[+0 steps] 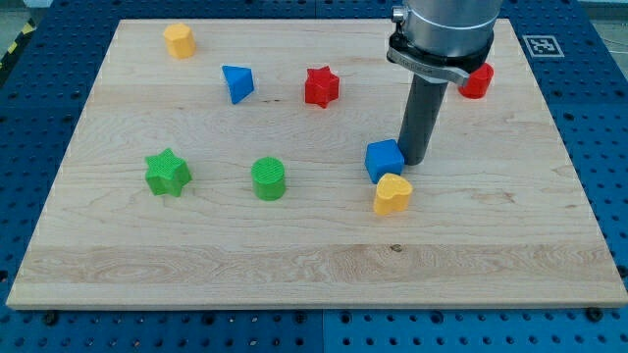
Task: Push the blue triangle towards the blue cube
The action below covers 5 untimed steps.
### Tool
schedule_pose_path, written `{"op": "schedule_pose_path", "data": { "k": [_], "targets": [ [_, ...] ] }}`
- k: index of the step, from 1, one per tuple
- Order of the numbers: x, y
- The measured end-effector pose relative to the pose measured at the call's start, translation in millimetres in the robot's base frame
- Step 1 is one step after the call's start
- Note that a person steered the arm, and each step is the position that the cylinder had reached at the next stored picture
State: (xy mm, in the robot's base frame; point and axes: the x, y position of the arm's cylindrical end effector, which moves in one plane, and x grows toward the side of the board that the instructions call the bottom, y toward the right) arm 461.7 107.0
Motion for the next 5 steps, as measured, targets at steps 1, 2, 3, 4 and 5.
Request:
{"op": "schedule_pose_path", "data": {
  "k": [1, 2, 3, 4, 5],
  "targets": [
    [3, 0],
    [-29, -8],
    [-48, -21],
    [-47, -67],
    [-47, -85]
  ]
}}
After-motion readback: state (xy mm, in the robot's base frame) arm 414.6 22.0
